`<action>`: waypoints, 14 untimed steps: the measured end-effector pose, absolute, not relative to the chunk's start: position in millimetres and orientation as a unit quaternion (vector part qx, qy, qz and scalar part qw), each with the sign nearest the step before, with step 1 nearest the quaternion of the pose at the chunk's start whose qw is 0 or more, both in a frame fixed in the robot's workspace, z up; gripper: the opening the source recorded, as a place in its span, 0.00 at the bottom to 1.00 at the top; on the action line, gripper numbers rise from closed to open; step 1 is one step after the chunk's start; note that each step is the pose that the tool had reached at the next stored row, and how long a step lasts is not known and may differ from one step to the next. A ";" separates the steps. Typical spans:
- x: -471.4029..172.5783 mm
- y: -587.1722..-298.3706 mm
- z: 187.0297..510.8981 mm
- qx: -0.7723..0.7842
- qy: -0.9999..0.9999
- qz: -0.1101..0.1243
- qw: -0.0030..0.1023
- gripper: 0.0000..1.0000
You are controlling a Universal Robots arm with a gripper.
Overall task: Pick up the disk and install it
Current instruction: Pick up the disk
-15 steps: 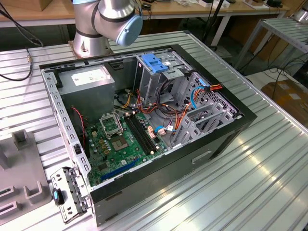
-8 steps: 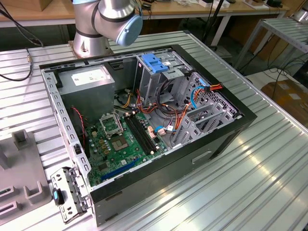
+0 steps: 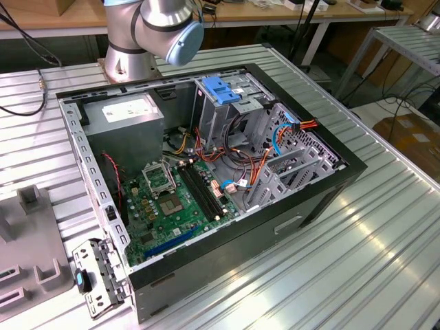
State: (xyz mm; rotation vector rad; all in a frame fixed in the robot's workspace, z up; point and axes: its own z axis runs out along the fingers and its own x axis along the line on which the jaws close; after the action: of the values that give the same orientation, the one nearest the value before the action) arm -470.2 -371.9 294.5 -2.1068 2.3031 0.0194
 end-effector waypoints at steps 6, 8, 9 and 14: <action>-470.3 -371.9 294.4 -0.675 0.738 0.006 0.010 0.38; -470.2 -371.9 294.3 -0.675 0.738 0.006 0.010 0.38; -470.3 -371.9 294.3 -0.675 0.738 0.006 0.010 0.38; -470.3 -371.9 294.0 -0.675 0.738 0.006 0.010 0.38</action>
State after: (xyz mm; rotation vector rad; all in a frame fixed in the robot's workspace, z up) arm -470.3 -371.9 294.0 -2.1068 2.3032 0.0193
